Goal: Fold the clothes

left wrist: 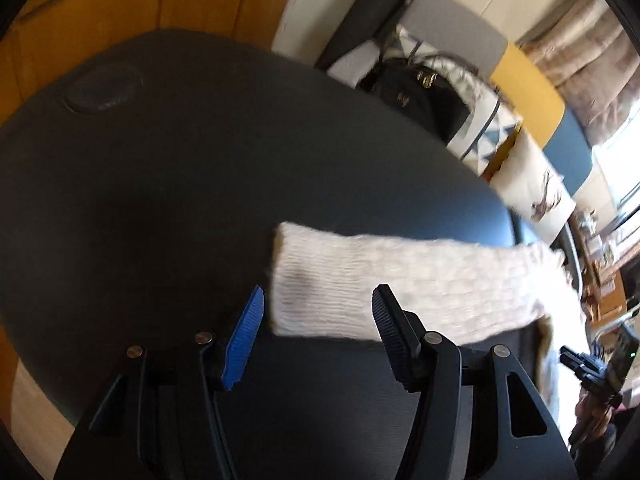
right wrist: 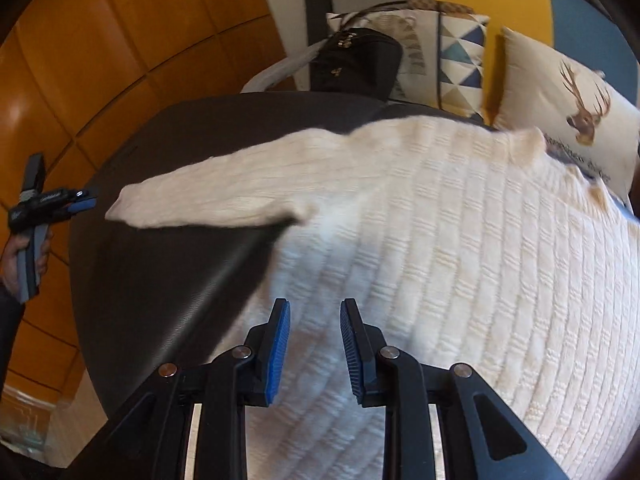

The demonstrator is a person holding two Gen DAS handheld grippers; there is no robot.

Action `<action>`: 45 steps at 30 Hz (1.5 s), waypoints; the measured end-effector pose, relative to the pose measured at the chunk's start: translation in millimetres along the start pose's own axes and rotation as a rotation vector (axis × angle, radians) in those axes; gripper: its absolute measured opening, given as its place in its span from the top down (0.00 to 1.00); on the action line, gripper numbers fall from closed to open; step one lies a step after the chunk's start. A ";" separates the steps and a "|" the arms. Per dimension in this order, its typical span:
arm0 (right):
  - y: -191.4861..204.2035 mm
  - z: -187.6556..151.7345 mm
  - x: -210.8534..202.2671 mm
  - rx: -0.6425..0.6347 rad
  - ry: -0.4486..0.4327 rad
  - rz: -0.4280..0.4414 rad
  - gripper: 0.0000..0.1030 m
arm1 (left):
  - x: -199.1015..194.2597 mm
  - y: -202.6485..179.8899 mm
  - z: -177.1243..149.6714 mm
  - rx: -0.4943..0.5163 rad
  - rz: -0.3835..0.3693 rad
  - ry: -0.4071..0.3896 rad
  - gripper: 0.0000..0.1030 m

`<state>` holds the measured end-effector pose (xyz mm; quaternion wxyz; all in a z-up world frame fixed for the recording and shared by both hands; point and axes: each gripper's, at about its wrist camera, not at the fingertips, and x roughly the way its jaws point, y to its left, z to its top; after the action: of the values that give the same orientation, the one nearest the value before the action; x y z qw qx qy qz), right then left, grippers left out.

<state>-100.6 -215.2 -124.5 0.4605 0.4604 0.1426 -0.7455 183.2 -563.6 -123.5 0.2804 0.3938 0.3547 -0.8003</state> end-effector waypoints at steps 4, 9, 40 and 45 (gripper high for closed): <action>3.7 -0.8 1.9 -0.005 0.009 -0.007 0.75 | 20.9 8.0 6.4 0.001 0.005 0.048 0.42; 3.5 -2.0 1.6 -0.011 0.011 -0.010 0.75 | 29.0 1.1 7.5 0.063 0.024 0.037 0.42; -33.3 127.4 70.3 -0.025 0.009 -0.105 0.76 | -59.4 -72.0 -9.5 0.165 0.252 -0.439 0.97; -36.0 131.5 96.2 -0.063 0.039 -0.131 0.76 | -24.9 -45.8 -35.8 0.111 0.312 -0.276 0.97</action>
<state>-217.6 -333.1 -140.3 0.4220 0.4499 0.2047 -0.7600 178.5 -504.0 -102.7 0.4247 0.3455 0.2028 -0.8119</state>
